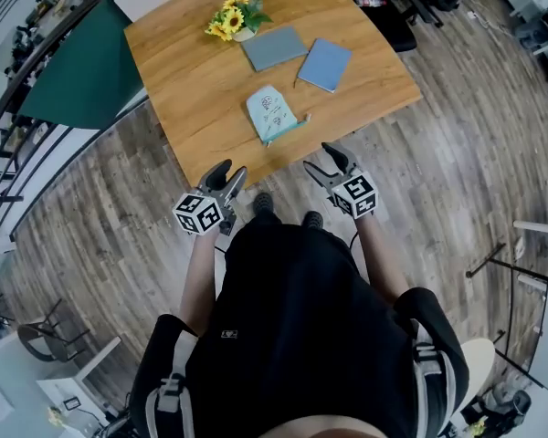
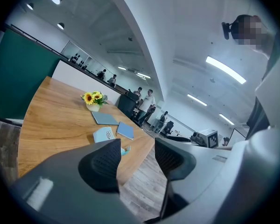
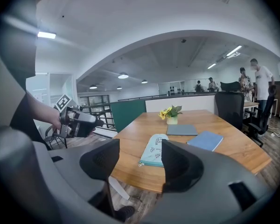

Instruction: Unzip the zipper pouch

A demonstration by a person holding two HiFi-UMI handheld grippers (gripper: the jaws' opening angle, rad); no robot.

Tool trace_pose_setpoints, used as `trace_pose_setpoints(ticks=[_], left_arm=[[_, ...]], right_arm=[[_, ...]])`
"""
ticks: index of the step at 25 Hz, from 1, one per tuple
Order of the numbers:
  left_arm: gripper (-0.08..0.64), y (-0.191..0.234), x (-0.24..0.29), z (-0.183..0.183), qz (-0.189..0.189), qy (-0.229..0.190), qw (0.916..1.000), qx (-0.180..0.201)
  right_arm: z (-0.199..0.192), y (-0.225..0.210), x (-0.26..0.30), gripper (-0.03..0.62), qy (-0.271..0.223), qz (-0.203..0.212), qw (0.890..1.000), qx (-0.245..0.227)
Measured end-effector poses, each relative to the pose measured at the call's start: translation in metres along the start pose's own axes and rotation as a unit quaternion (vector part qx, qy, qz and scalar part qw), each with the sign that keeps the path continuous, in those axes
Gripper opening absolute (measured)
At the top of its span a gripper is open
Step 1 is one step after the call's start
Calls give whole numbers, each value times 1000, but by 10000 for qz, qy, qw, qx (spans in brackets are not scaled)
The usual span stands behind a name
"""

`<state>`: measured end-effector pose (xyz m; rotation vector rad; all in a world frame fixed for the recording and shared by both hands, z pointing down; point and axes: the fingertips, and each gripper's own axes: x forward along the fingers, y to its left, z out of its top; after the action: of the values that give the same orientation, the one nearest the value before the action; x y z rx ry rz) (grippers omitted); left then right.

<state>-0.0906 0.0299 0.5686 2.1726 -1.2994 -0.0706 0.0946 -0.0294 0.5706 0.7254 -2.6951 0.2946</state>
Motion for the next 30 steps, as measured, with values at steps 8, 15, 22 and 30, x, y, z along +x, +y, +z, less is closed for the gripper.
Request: trace_pose_setpoints(ticks=[8, 15, 22, 30], left_arm=[[206, 35, 9, 9, -179, 57, 9998, -117], [202, 59, 24, 3, -490, 426, 9977, -187], [195, 67, 43, -7, -780, 839, 9931, -242], [189, 68, 68, -15, -747, 1016, 9914, -341]], right_arm=[[4, 1, 31, 279, 139, -167, 9998, -41], [0, -4, 50, 276, 253, -485, 9984, 106], [-6, -5, 59, 273, 308, -728, 9963, 337], [-19, -25, 68, 268, 426, -653, 9955, 529]])
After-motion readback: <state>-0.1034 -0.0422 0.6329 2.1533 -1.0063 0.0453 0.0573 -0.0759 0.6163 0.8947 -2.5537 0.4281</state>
